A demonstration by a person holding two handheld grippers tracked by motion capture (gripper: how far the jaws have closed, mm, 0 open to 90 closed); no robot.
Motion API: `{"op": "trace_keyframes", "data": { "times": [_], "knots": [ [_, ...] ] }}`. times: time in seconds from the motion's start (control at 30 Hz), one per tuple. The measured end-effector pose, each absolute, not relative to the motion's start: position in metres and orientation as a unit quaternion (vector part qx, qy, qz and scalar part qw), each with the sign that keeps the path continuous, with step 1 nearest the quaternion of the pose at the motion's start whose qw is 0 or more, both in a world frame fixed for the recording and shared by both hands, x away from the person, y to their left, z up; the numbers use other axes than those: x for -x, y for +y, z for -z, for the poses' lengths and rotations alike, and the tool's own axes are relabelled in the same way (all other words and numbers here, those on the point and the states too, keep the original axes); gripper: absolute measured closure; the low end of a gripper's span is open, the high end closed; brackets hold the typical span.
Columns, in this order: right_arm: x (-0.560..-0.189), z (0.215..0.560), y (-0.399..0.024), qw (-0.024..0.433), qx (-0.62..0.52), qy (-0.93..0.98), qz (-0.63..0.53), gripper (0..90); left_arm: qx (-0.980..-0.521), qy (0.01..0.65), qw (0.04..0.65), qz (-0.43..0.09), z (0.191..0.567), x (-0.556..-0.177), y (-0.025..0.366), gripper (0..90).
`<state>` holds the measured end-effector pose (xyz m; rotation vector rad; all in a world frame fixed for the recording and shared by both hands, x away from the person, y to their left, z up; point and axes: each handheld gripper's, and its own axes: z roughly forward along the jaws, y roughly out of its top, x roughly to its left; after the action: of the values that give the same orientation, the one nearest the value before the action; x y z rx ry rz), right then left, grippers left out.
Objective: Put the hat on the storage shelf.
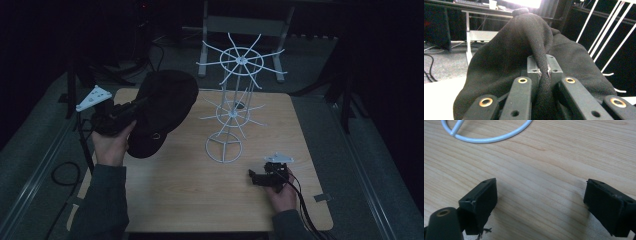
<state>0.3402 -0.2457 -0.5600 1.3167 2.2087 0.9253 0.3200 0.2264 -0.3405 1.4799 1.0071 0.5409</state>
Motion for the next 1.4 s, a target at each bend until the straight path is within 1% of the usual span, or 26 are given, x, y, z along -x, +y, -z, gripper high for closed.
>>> {"op": "trace_keyframes", "data": {
  "times": [0.93,1.4],
  "knots": [
    [-0.34,0.56,-0.246,0.203,-0.472,0.791,-0.332,11.5,-0.618,0.407,0.63,-0.235,0.324,-0.311,0.23,85.1],
    [-0.34,0.56,-0.246,0.203,-0.472,0.791,-0.332,11.5,-0.616,0.374,0.654,-0.231,0.317,-0.31,0.233,85.1]
  ]
}}
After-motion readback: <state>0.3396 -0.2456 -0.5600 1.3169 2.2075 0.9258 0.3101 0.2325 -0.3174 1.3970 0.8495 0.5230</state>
